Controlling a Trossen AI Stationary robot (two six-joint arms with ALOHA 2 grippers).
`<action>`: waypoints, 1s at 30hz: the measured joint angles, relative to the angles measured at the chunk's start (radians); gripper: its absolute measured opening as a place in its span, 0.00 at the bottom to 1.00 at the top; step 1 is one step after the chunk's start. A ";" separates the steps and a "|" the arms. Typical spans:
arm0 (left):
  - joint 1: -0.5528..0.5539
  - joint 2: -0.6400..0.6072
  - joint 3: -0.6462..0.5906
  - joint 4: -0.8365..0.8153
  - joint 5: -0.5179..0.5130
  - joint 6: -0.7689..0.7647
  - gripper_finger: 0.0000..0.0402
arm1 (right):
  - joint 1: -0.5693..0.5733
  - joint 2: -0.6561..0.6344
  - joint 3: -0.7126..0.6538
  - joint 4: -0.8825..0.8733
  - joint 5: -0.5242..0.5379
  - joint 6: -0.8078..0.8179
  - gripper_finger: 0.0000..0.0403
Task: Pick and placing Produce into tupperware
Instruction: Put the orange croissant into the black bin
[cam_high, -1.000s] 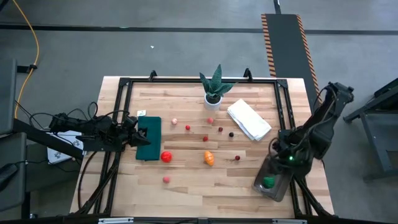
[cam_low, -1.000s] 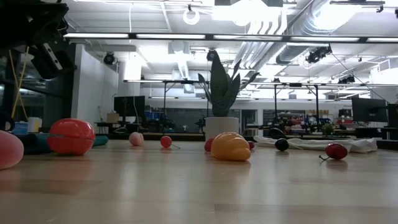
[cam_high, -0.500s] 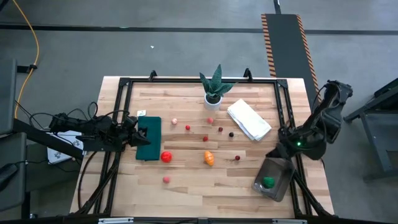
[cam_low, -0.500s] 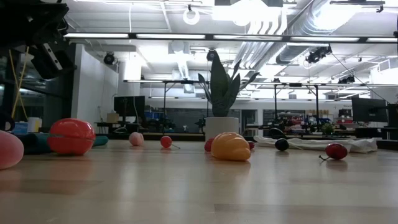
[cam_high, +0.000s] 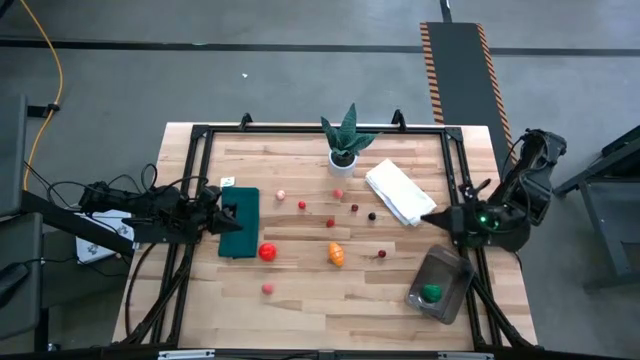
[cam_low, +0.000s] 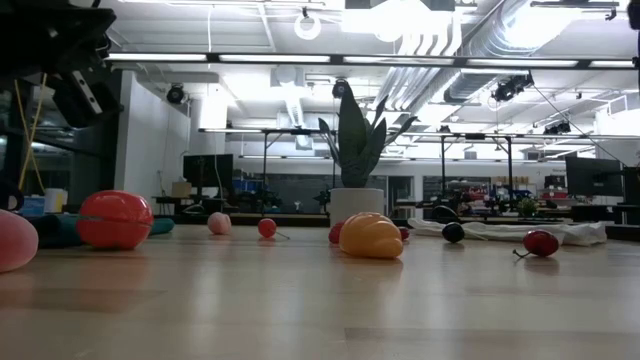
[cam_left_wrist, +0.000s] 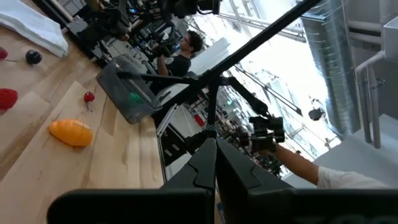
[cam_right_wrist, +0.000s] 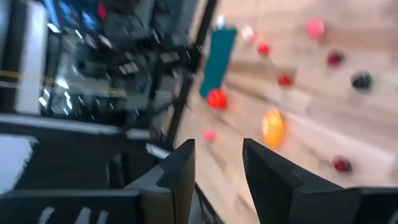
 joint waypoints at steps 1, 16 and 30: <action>0.000 0.000 0.000 0.000 -0.006 0.000 0.00 | 0.000 0.002 0.000 0.013 0.041 -0.016 0.31; 0.000 0.000 0.000 0.001 -0.011 -0.015 0.00 | -0.222 0.075 0.000 0.184 0.020 -0.310 0.31; 0.000 0.000 0.000 0.001 -0.008 -0.016 0.00 | -0.475 0.245 0.000 0.197 -0.365 -0.346 0.31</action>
